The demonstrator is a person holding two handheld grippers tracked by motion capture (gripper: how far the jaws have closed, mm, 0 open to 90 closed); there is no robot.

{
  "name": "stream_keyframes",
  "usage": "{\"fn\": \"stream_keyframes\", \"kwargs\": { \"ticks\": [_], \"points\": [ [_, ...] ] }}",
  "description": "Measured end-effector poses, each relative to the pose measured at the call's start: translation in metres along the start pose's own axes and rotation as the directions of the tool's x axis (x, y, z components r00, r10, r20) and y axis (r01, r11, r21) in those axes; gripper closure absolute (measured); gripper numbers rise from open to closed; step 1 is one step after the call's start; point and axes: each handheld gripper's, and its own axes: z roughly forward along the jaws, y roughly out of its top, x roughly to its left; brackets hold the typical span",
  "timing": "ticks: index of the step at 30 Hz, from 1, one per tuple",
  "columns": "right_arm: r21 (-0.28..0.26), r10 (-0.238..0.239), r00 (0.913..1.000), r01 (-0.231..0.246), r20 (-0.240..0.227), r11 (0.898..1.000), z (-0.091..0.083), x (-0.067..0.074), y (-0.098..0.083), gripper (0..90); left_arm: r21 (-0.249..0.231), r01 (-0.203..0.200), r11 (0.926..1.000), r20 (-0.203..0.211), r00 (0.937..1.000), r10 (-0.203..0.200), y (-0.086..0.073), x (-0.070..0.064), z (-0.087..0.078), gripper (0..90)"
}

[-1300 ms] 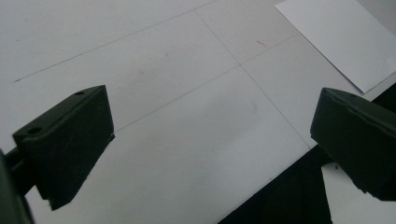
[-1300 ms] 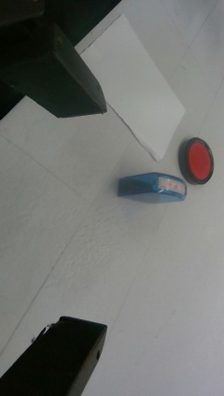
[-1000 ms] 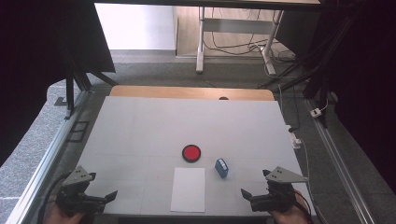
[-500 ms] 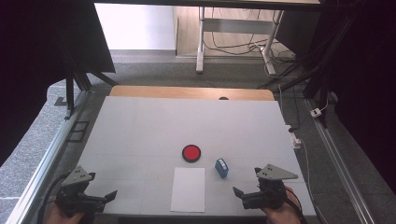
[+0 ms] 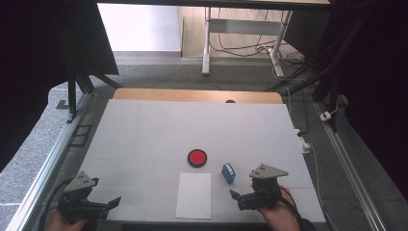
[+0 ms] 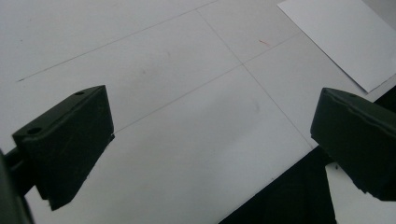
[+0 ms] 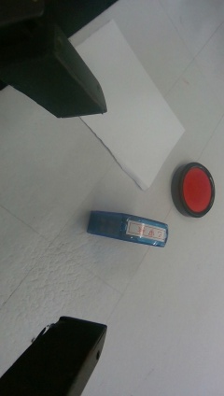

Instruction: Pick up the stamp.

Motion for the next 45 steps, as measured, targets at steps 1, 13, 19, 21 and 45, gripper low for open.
{"fn": "stream_keyframes", "kwargs": {
  "ticks": [1, 13, 19, 21, 45],
  "points": [
    [0.003, 0.005, 1.0, -0.005, 0.001, 1.0, 0.002, 0.0, 0.001, 0.0, 0.0, 0.0, 1.0, 0.0, 1.0, 0.0, 0.0, 0.0, 0.0, 0.0],
    [0.056, -0.007, 0.9999, 0.007, 0.01, 0.998, 0.029, -0.003, 0.016, 0.0, 0.001, -0.002, 1.0, 0.0, 1.0, 0.002, 0.0, 0.0, 0.0, 0.0],
    [0.081, -0.007, 0.9998, 0.005, 0.019, 0.997, 0.043, -0.006, 0.021, 0.0, 0.003, -0.005, 1.0, 0.001, 1.0, 0.005, 0.0, 0.0, 0.0, 0.0],
    [0.092, -0.003, 0.9996, 0.001, 0.028, 0.996, 0.049, -0.007, 0.022, 0.0, 0.003, -0.005, 1.0, 0.001, 1.0, 0.005, 0.0, -0.001, 0.0, 0.0],
    [0.14, -0.039, 0.9987, 0.034, 0.032, 0.99, 0.076, -0.01, 0.032, 44.0, 0.009, -0.017, 0.9998, 0.0, 0.9999, 0.017, 0.0, -0.002, 0.0, 0.0]
  ]
}}
